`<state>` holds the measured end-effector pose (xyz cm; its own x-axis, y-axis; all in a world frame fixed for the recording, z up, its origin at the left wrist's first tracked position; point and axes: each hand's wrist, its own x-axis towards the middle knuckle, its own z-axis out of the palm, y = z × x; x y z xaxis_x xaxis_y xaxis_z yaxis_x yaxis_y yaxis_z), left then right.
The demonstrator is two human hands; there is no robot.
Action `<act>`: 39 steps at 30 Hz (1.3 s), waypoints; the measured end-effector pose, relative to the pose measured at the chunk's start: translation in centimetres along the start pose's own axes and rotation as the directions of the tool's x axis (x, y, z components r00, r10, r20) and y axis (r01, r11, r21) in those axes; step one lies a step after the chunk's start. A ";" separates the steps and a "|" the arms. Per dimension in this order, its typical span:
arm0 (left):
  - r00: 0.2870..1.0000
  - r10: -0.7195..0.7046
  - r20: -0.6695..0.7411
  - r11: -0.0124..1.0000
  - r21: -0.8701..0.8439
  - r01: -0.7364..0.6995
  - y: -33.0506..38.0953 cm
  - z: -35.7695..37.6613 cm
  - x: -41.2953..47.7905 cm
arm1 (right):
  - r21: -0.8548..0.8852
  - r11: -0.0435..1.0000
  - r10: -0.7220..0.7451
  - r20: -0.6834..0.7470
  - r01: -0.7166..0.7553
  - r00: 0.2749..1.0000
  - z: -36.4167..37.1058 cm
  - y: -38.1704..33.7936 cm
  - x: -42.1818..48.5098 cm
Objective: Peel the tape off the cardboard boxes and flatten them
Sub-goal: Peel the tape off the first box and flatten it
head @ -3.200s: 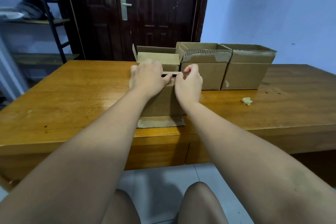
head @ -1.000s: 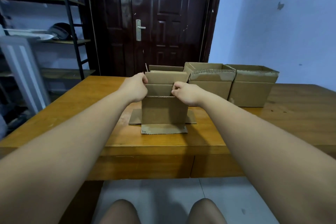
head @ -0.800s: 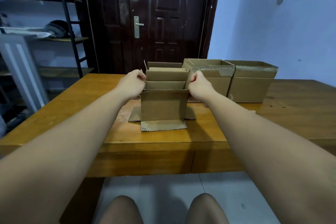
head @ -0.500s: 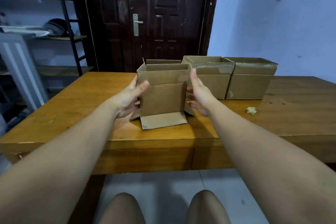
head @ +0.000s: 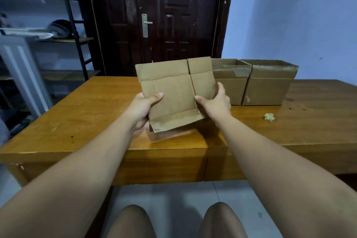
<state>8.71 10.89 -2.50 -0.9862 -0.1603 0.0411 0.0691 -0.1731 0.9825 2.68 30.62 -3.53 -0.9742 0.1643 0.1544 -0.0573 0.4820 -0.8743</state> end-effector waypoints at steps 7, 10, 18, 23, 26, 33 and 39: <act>0.978 -0.132 -0.162 0.989 -0.089 0.119 0.5 -3.5 0.0 | 0.152 0.981 0.089 0.209 -0.122 0.974 -0.3 -0.2 -0.2; 0.965 -0.173 -0.197 0.983 -0.101 0.155 0.5 -4.5 -0.2 | 0.069 0.996 0.040 0.224 -0.057 0.974 0.8 -0.4 -0.7; 0.927 0.097 -0.361 0.848 0.518 0.113 0.4 -8.0 1.0 | 0.128 0.989 0.031 0.275 -0.068 0.961 4.7 -1.0 -1.9; 0.894 0.289 -0.343 0.267 0.925 0.269 0.1 -9.0 1.9 | 0.184 0.975 0.064 0.307 -0.125 0.950 8.0 -2.2 -3.4; 0.930 0.238 -0.282 0.187 0.952 0.241 -0.2 -8.7 2.5 | 0.172 0.980 0.044 0.323 -0.104 0.945 10.6 -2.8 -4.0; 0.957 0.017 -0.288 0.223 0.935 0.278 -2.5 -10.7 3.7 | -0.170 0.964 -0.135 0.350 0.204 0.927 13.0 -3.9 -4.6; 0.944 -0.105 -0.311 -0.001 0.950 0.313 -3.9 -11.7 3.0 | -0.441 0.823 -0.165 0.416 0.357 0.894 13.8 -2.9 -4.0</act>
<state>7.21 -0.32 -8.36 -0.8920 -0.4355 -0.1213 -0.4514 0.8731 0.1841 3.71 16.70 -7.96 -0.9525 -0.2906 0.0909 -0.2989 0.8351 -0.4618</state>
